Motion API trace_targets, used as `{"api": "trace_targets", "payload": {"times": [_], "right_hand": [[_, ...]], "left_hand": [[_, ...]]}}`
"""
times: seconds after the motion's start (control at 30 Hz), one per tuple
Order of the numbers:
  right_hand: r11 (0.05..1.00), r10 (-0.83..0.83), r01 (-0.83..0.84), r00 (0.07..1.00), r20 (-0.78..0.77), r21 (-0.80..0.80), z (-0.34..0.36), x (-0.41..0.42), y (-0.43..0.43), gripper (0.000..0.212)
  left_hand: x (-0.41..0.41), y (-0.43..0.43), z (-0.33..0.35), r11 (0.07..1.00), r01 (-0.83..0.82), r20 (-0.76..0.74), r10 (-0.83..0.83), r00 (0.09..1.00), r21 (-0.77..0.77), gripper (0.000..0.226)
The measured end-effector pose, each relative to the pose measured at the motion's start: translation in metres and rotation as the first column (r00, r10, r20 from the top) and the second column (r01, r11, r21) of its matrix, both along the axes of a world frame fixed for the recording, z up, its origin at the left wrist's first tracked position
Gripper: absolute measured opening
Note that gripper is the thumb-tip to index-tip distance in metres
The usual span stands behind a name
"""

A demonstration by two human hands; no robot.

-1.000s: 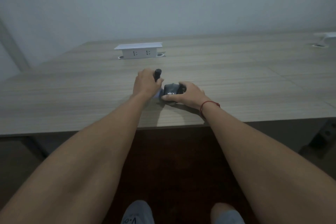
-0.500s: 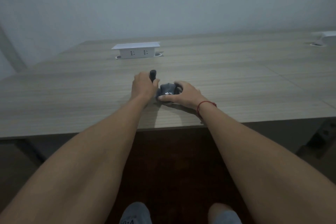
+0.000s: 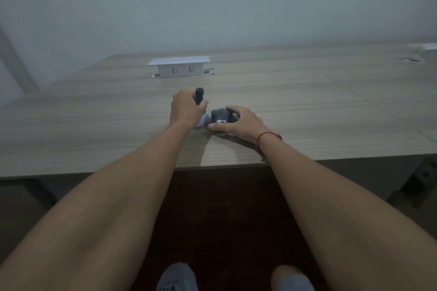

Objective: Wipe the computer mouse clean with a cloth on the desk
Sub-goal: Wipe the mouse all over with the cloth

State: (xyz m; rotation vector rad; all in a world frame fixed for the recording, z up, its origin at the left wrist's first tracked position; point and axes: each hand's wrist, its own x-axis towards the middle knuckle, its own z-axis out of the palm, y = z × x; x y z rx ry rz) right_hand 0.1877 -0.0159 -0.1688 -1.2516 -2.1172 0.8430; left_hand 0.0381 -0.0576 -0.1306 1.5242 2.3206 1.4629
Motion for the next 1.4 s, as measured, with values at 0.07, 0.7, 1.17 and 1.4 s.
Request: {"api": "trace_targets", "payload": {"times": [0.07,0.7,1.17,1.4], "right_hand": [[1.000,0.001,-0.001,1.000,0.000,-0.005,0.000,0.001,0.002,0.104],[1.000,-0.009,0.009,1.000,-0.018,0.010,0.000,0.001,0.001,0.102],[0.997,-0.046,0.047,0.999,0.012,-0.069,0.010,0.000,-0.005,0.125],[0.997,-0.036,0.037,0.999,0.013,-0.069,0.006,0.001,-0.003,0.129]], "left_hand": [[-0.001,-0.002,-0.003,0.998,-0.032,0.044,0.030,0.999,0.049,0.026],[0.008,0.000,-0.008,0.985,0.013,0.251,-0.057,0.966,0.172,0.027],[0.028,0.012,0.016,0.995,0.035,0.061,-0.040,0.997,0.090,0.023],[0.015,0.013,0.019,0.969,0.247,0.344,-0.239,0.908,0.023,0.031]]}}
